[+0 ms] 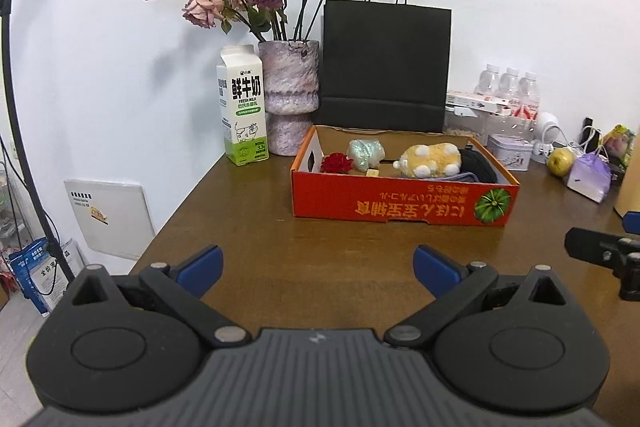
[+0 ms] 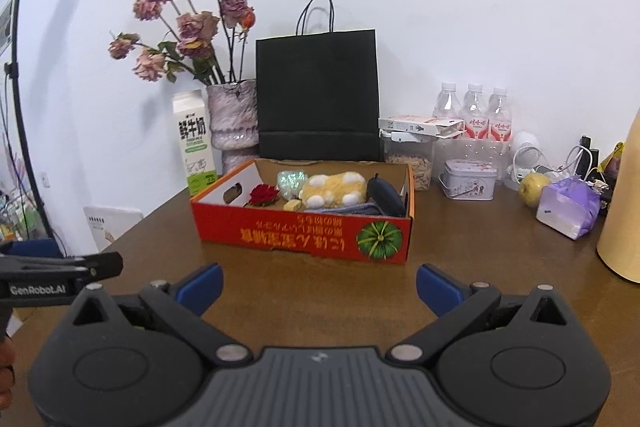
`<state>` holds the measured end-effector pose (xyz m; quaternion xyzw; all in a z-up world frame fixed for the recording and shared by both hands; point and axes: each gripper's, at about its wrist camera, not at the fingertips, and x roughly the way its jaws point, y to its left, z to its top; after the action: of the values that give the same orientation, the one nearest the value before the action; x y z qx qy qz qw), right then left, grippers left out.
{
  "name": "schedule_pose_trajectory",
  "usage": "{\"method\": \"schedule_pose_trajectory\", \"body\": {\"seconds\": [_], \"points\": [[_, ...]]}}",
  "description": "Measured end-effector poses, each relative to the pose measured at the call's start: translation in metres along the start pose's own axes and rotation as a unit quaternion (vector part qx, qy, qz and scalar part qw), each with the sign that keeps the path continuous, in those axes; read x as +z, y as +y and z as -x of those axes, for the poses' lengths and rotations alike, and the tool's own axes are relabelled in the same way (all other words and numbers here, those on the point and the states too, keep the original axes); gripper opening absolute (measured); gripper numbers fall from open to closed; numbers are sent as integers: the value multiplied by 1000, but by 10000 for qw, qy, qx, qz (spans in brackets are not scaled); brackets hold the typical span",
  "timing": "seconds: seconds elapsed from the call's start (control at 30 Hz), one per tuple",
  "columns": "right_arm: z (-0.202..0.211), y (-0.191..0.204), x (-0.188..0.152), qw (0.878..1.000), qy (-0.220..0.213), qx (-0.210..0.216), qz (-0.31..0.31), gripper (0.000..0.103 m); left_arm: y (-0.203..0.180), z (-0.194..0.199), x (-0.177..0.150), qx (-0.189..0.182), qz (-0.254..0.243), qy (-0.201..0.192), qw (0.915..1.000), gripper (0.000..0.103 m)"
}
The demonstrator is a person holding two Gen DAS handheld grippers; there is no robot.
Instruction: Organize objects
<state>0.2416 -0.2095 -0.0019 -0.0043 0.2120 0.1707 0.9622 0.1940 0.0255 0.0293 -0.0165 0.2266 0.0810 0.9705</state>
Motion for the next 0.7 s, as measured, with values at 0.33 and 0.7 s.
{"method": "schedule_pose_trajectory", "body": {"seconds": [0.33,0.7], "points": [[31,8,-24,9999,79,122,88,103,3,37,-21,30,-46,-41,10000,103],[43,10,-30,9998,88,134,99,103,7,47,-30,64,-15,15,10000,103]]}}
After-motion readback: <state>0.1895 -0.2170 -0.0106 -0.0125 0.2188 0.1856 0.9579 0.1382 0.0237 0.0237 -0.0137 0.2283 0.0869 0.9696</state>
